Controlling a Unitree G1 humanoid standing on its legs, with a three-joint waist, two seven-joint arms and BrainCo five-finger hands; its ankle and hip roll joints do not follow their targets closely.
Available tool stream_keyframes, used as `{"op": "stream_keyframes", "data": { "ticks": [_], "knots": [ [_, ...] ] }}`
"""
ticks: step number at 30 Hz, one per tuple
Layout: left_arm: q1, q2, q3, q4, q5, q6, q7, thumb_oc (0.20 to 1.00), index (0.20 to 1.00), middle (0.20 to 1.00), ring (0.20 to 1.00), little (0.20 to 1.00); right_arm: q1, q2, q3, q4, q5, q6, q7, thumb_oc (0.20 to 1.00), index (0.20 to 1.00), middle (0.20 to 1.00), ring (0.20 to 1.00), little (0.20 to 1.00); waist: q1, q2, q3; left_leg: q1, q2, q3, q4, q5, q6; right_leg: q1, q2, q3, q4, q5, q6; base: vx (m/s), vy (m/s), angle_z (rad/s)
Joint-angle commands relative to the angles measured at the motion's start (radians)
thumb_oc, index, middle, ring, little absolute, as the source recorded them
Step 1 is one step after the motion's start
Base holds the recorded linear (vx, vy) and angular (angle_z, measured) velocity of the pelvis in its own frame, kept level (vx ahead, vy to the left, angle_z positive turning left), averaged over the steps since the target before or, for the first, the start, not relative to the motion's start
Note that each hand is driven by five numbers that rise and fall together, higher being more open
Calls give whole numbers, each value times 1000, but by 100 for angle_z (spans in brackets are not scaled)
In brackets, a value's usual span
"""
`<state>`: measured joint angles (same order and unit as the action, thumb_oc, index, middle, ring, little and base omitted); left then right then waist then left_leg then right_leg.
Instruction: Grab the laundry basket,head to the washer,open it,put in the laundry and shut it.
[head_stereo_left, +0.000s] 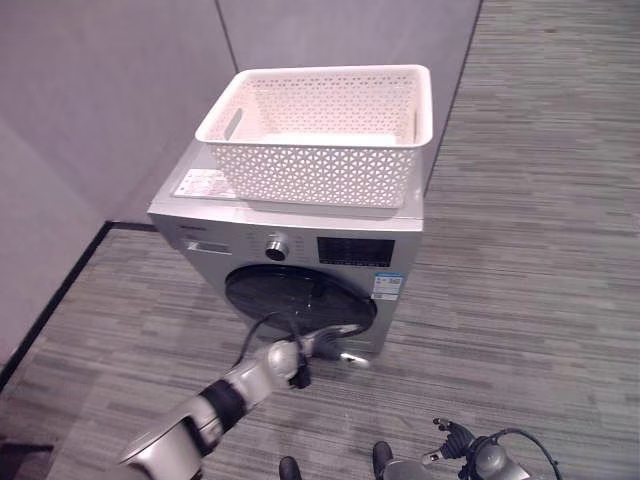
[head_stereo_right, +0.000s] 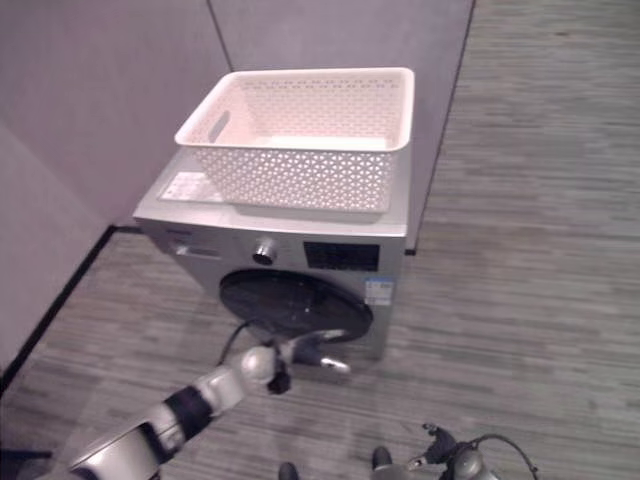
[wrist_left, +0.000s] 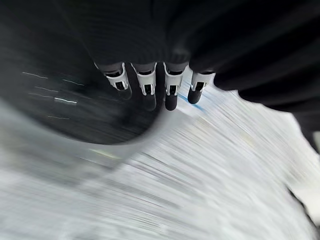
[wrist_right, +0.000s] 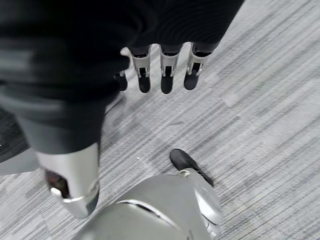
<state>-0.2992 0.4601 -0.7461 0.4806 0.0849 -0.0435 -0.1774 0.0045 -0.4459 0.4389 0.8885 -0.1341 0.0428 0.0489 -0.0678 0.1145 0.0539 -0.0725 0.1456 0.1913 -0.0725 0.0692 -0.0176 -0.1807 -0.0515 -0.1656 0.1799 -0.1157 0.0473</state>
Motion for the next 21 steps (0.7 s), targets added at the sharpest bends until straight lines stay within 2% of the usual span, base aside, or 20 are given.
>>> {"op": "stream_keyframes", "data": {
  "ticks": [1,6,8,9,10,11,16,21],
  "knots": [
    [83,58,126,1,-44,-94,50,1000,1000,1000,1000,1000,4,43,-21,-58,-19,-45,5,1000,1000,1000,1000,1000,16,-116,46,-21,-14,-68,-2,-24,-30,135,-96,-63,-221,115,99,19,8,23],
    [329,84,363,80,-166,-145,91,1000,1000,1000,1000,1000,77,45,-65,-159,-13,-81,8,1000,1000,1000,1000,1000,68,-131,25,-26,-31,-100,-2,-24,-27,157,-104,-93,-235,122,100,-1,-9,20],
    [377,55,436,187,-188,-151,108,1000,1000,1000,1000,1000,103,51,-75,-175,-12,-89,9,1000,1000,1000,1000,1000,84,-137,12,-29,-38,-111,-3,-21,-26,165,-107,-103,-243,127,102,-15,-3,25],
    [377,55,436,189,-187,-152,108,1000,1000,1000,1000,1000,103,51,-75,-175,-12,-89,9,1000,1000,1000,1000,1000,82,-137,10,-32,-39,-112,-5,-18,-26,163,-108,-104,-244,130,101,-30,-2,42],
    [396,18,500,318,-193,-154,134,1000,1000,1000,1000,1000,131,53,-92,-192,-13,-96,12,1000,1000,1000,1000,1000,94,-142,0,-37,-45,-122,-4,-15,-25,168,-112,-114,-248,132,103,-32,2,38],
    [399,0,534,376,-193,-154,152,1000,1000,1000,1000,1000,141,56,-98,-192,-13,-98,11,1000,1000,1000,1000,1000,101,-144,-5,-35,-48,-128,-3,-16,-25,174,-112,-116,-248,129,102,-36,3,27],
    [391,-76,641,604,-196,-142,212,1000,1000,1000,1000,1000,172,86,-122,-147,-17,-99,-1,1000,1000,1000,1000,1000,114,-153,-31,-33,-59,-155,-9,-12,-21,187,-115,-137,-243,119,97,-2,7,16],
    [400,-112,666,673,-223,-128,211,1000,1000,1000,1000,1000,159,104,-121,-75,0,-85,-5,1000,1000,1000,1000,1000,115,-154,-47,-27,-69,-179,-13,-13,-18,201,-117,-150,-234,107,90,5,12,11]
  ]
}}
